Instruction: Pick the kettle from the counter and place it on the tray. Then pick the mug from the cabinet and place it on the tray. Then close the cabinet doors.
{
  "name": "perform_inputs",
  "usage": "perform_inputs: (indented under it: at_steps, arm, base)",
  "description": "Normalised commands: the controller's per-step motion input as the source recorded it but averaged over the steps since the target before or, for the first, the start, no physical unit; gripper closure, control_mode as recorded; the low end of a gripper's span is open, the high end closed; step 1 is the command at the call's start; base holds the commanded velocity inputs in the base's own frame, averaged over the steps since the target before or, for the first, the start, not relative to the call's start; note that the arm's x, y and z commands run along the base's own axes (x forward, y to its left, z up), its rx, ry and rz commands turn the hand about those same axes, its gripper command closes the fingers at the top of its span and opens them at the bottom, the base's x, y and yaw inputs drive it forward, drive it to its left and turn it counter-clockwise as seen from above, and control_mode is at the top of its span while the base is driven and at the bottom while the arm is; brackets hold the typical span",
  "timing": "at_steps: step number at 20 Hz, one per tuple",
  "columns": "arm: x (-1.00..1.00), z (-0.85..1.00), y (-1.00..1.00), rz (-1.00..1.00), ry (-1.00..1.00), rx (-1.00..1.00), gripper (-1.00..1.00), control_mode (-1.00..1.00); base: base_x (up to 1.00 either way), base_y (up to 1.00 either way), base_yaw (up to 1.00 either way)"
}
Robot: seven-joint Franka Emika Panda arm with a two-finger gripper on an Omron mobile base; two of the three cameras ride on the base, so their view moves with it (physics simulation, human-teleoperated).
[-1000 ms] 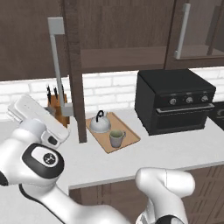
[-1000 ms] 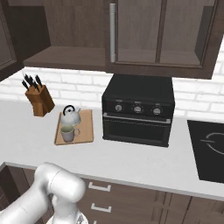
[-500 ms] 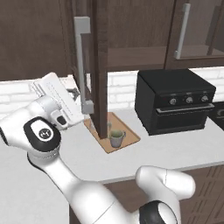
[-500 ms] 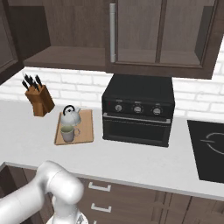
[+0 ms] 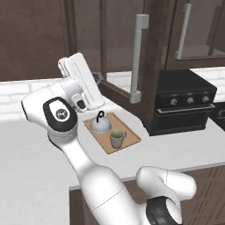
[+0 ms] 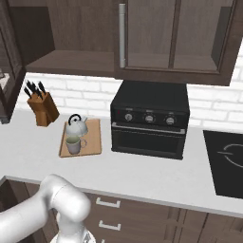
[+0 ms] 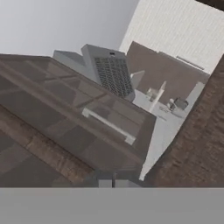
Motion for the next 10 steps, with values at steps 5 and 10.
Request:
perform_inputs:
  at_steps: [5,10]
  arm:
    - [0.00,0.27,-0.99,0.00,-0.11,0.00,1.00,-1.00]
    - [0.00,0.30,-0.96,0.02,-0.03,0.02,1.00,-1.00]
  base:
    - [0.00,0.00,0.00]
    - [0.00,0.00,0.00]
